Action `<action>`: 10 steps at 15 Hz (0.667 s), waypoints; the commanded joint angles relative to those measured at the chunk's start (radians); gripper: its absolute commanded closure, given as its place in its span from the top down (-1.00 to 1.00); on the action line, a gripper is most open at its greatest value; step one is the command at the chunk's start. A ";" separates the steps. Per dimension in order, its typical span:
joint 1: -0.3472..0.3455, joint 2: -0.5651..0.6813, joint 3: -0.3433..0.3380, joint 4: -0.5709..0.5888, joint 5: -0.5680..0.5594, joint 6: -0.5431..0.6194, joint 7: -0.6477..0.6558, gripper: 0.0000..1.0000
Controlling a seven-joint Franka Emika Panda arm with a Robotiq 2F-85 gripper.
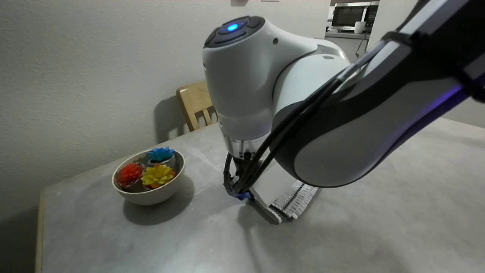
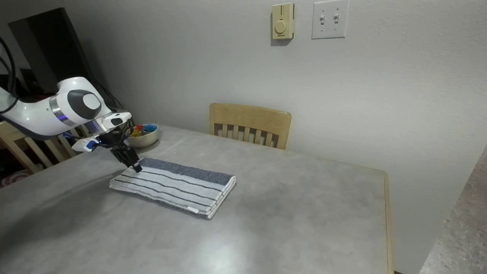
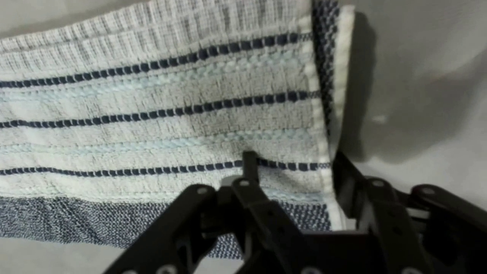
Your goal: Fold the towel
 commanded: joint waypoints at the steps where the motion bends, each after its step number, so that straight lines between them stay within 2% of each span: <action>1: -0.019 0.024 0.015 0.034 0.006 -0.033 -0.027 -0.60; 4: -0.028 0.023 0.024 0.037 0.011 -0.046 -0.036 -0.99; 10: -0.096 -0.022 0.099 0.012 0.086 -0.038 -0.178 -0.95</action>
